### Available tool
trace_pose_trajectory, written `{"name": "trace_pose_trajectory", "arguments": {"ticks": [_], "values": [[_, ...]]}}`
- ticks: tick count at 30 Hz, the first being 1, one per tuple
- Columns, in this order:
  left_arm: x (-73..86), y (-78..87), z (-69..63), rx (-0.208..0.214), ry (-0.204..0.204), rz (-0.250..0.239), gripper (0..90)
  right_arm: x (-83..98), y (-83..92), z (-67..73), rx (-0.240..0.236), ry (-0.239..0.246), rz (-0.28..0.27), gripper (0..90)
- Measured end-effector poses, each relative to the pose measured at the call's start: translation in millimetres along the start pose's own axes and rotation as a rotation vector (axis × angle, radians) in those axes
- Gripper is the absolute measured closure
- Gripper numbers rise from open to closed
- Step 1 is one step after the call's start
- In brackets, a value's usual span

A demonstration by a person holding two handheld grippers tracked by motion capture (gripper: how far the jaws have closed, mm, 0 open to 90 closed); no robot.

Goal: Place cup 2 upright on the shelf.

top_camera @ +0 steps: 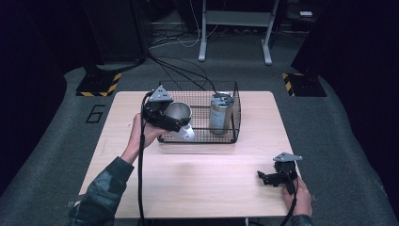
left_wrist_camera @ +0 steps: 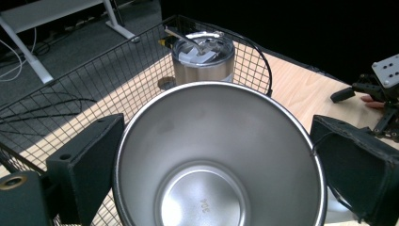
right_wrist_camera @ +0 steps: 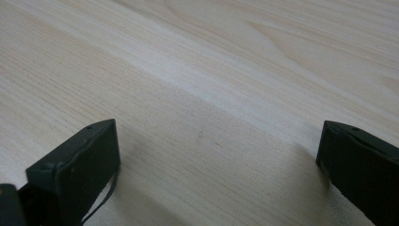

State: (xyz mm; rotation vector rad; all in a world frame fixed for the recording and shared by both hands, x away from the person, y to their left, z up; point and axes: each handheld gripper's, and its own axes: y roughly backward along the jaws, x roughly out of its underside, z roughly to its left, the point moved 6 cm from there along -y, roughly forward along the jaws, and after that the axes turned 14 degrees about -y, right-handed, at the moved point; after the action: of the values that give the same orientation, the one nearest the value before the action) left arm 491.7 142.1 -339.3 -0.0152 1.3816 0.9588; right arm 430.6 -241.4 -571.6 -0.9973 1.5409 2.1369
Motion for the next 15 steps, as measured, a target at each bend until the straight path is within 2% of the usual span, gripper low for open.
{"name": "trace_pose_trajectory", "arguments": {"ticks": [15], "values": [[-17.0,-14.3,16.3,-0.011,0.01,-0.001,6.5,0.3,0.0,0.4,0.0,-0.006,0.001,0.0]]}}
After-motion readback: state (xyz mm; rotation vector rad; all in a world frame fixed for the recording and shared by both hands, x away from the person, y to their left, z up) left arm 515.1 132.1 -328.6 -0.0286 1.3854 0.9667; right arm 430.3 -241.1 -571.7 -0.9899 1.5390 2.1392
